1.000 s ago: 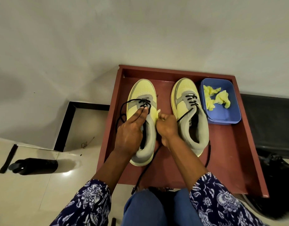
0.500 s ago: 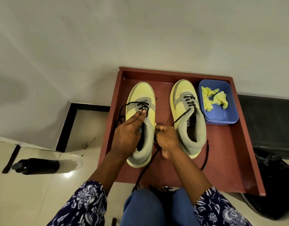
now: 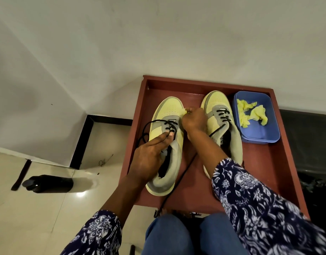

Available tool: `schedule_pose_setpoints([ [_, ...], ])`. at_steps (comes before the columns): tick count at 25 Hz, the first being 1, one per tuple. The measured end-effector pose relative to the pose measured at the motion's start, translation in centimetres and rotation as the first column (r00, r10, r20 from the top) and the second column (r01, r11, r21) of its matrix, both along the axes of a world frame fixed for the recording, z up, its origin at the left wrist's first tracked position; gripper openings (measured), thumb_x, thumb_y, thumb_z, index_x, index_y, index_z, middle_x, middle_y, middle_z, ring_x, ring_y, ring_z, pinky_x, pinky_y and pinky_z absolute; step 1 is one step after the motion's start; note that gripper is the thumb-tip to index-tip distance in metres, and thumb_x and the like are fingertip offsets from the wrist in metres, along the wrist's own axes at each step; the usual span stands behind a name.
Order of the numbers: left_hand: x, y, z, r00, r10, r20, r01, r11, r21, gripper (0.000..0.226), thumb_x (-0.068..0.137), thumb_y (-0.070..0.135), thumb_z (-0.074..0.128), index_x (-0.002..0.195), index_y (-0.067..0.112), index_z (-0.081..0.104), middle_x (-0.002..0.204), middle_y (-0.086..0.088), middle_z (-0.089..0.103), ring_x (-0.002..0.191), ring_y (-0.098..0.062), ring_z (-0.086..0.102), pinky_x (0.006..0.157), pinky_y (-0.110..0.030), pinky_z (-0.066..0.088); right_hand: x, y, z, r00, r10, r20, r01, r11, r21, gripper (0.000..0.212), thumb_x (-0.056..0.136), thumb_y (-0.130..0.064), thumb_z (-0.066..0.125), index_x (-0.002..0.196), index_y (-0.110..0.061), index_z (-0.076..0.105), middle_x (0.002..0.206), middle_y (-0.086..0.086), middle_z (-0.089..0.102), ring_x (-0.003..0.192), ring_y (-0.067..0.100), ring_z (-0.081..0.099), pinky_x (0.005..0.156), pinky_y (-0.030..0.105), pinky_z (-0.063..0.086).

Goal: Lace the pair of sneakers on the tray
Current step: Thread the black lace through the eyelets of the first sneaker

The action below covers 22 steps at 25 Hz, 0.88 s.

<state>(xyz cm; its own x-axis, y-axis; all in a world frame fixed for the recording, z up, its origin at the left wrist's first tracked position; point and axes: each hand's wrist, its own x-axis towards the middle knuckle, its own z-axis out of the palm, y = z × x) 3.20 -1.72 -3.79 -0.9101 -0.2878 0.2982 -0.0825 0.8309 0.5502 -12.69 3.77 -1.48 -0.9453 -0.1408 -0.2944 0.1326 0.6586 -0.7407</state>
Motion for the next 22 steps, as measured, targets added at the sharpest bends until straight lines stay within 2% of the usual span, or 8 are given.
schedule_pose_setpoints([
  [5, 0.0, -0.4, -0.6, 0.999, -0.025, -0.030, 0.026, 0.999, 0.022, 0.050, 0.079, 0.006, 0.035, 0.121, 0.021, 0.058, 0.124, -0.003, 0.062, 0.105, -0.018, 0.064, 0.062, -0.038, 0.060, -2.6, -2.5, -0.1, 0.931, 0.311, -0.193, -0.272, 0.941, 0.203, 0.039, 0.087, 0.004, 0.043, 0.120, -0.006, 0.061, 0.125, 0.015, 0.061, 0.118, 0.031, 0.054, 0.101, 0.031, 0.038],
  [7, 0.0, -0.4, -0.6, 0.999, -0.026, -0.040, 0.027, 0.999, 0.037, 0.049, 0.079, 0.007, 0.035, 0.121, 0.026, 0.053, 0.124, -0.002, 0.062, 0.104, -0.018, 0.064, 0.061, -0.037, 0.060, -3.1, -3.1, 0.1, 0.866, 0.432, -0.252, -0.373, 0.894, 0.249, 0.039, 0.087, 0.005, 0.045, 0.120, -0.007, 0.061, 0.125, 0.012, 0.061, 0.117, 0.029, 0.054, 0.099, 0.030, 0.037],
  [10, 0.0, -0.3, -0.7, 0.999, -0.010, -0.048, 0.011, 1.000, 0.028, 0.049, 0.079, 0.006, 0.038, 0.120, 0.020, 0.060, 0.124, -0.001, 0.062, 0.104, -0.012, 0.061, 0.059, -0.032, 0.059, -3.1, -3.8, 0.5, 0.751, 0.587, -0.303, -0.520, 0.808, 0.277, 0.033, 0.088, 0.004, 0.047, 0.112, -0.009, 0.065, 0.120, 0.008, 0.065, 0.112, 0.024, 0.058, 0.090, 0.027, 0.040],
  [13, 0.0, -0.2, -0.9, 0.998, 0.007, -0.063, -0.004, 0.999, 0.042, 0.050, 0.078, 0.004, 0.037, 0.120, 0.018, 0.061, 0.125, -0.001, 0.062, 0.106, -0.009, 0.058, 0.061, -0.029, 0.059, -2.7, -4.2, 1.0, 0.537, 0.803, -0.259, -0.701, 0.595, 0.393, 0.031, 0.090, 0.002, 0.046, 0.111, -0.009, 0.066, 0.120, 0.006, 0.064, 0.111, 0.020, 0.057, 0.086, 0.023, 0.038],
  [16, 0.0, -0.2, -0.8, 0.997, 0.016, -0.080, -0.013, 0.999, 0.040, 0.050, 0.078, 0.001, 0.039, 0.119, 0.016, 0.061, 0.123, -0.003, 0.063, 0.103, -0.014, 0.062, 0.063, -0.030, 0.059, -2.4, -4.2, 1.2, 0.365, 0.918, -0.153, -0.824, 0.395, 0.406, 0.029, 0.090, 0.002, 0.047, 0.108, -0.009, 0.066, 0.117, 0.004, 0.065, 0.109, 0.017, 0.056, 0.071, 0.016, 0.038],
  [18, 0.0, -0.1, -0.8, 0.997, 0.025, -0.074, -0.022, 0.999, 0.039, 0.050, 0.077, -0.001, 0.042, 0.120, 0.016, 0.061, 0.123, -0.004, 0.063, 0.104, -0.015, 0.063, 0.064, -0.029, 0.059, -2.3, -4.5, 1.3, 0.258, 0.962, -0.088, -0.874, 0.271, 0.404, 0.029, 0.089, 0.001, 0.048, 0.107, -0.010, 0.068, 0.116, 0.003, 0.066, 0.109, 0.017, 0.058, 0.079, 0.017, 0.042],
  [20, 0.0, 0.0, -0.8, 0.997, 0.042, -0.063, -0.039, 0.998, 0.054, 0.050, 0.077, 0.001, 0.039, 0.120, 0.016, 0.061, 0.124, -0.004, 0.062, 0.106, -0.013, 0.060, 0.067, -0.029, 0.059, -2.3, -5.0, 1.4, 0.139, 0.990, -0.035, -0.881, 0.140, 0.453, 0.032, 0.088, 0.001, 0.048, 0.109, -0.011, 0.069, 0.117, 0.005, 0.066, 0.111, 0.020, 0.059, 0.093, 0.027, 0.045],
  [22, 0.1, 0.0, -0.8, 0.997, 0.051, -0.059, -0.046, 0.996, 0.075, 0.051, 0.078, 0.004, 0.035, 0.121, 0.016, 0.060, 0.125, -0.004, 0.061, 0.109, -0.013, 0.059, 0.073, -0.029, 0.058, -2.9, -5.3, 1.8, 0.091, 0.996, -0.012, -0.848, 0.084, 0.523, 0.036, 0.088, 0.002, 0.047, 0.114, -0.013, 0.066, 0.121, 0.005, 0.065, 0.113, 0.022, 0.057, 0.096, 0.029, 0.042],
])
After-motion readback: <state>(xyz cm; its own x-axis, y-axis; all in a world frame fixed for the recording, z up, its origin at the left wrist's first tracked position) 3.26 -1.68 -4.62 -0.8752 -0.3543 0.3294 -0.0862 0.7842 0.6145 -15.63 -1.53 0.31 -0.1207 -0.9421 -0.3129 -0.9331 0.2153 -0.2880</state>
